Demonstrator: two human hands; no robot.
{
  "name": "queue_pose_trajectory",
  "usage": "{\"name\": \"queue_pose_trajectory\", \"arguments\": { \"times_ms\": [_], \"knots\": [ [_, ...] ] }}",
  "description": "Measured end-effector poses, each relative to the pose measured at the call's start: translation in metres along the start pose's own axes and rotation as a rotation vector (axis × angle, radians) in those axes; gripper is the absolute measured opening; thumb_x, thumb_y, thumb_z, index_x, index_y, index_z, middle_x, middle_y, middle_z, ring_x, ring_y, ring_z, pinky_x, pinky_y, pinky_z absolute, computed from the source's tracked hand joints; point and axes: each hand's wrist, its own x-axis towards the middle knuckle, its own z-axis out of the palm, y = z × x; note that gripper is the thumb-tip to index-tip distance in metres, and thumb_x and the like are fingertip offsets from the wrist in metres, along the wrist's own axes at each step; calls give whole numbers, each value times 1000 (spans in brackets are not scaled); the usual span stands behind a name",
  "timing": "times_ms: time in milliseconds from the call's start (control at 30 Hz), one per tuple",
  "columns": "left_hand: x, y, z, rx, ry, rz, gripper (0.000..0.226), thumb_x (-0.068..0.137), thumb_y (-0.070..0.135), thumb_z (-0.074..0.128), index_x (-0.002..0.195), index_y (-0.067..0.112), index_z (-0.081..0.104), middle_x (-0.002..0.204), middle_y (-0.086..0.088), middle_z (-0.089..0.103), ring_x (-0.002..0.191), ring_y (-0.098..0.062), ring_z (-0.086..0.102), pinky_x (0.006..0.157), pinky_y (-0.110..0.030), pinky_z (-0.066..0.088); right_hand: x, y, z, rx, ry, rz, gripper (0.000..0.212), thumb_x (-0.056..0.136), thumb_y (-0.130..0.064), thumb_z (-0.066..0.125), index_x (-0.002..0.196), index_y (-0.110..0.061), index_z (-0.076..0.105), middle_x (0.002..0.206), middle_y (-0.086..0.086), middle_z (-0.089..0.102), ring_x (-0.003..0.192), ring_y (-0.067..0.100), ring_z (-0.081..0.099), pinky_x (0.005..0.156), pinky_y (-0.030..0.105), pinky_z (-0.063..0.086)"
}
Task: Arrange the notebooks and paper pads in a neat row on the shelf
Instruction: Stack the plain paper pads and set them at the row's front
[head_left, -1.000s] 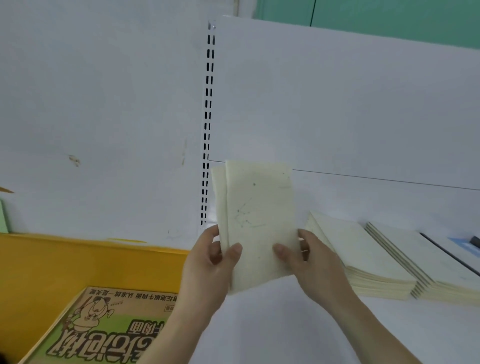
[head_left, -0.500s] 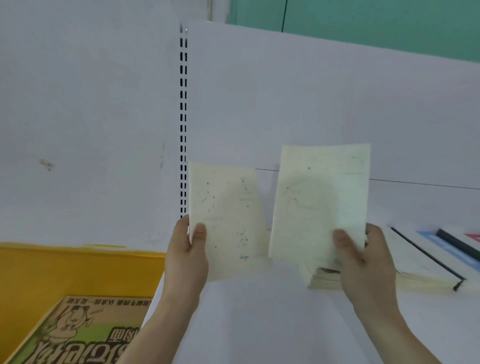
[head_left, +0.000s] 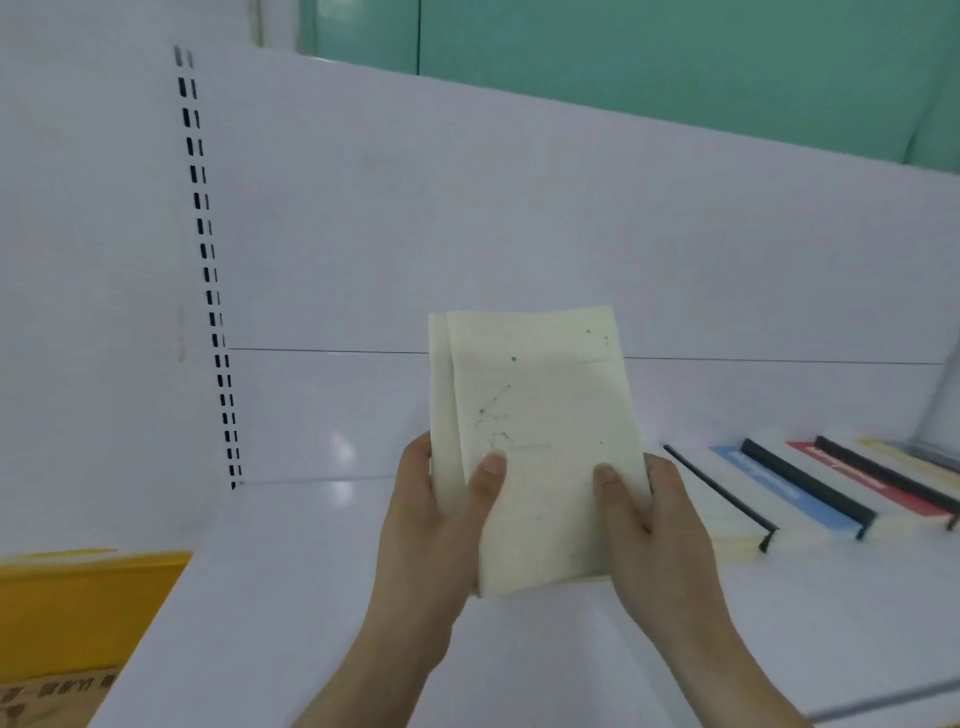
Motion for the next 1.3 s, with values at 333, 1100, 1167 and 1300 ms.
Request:
{"name": "queue_pose_trajectory", "arguments": {
  "times_ms": [333,1100,1167,1300],
  "knots": [
    [29,-32,175,622,-93,98,28,103,31,41,130,23,41,113,6,57,93,-8,58,71,-24,43,82,76,-132,-98,-156,19,29,97,-17,44,96,-42,57,82,-21,63,74,1,58,61,27,48],
    [67,-68,217,1680,-465,224,80,77,91,25,118,29,54,101,2,64,104,-21,54,93,-38,38,174,188,-159,-805,-765,-150,74,73,-87,33,103,-23,56,101,-3,55,99,17,50,86,33,45],
    [67,-66,214,1709,-554,248,73,74,90,38,107,28,56,93,4,61,96,-21,53,88,-37,37,177,182,-166,-870,-899,-134,94,66,-88,48,128,-17,47,122,-1,49,115,18,47,95,35,43],
    [66,-61,214,1712,-604,286,68,74,87,45,98,25,56,77,5,52,81,-21,50,77,-34,33,181,178,-163,-847,-897,-148,95,64,-77,63,135,-18,43,133,-2,43,121,19,44,100,35,42]
  ]
}}
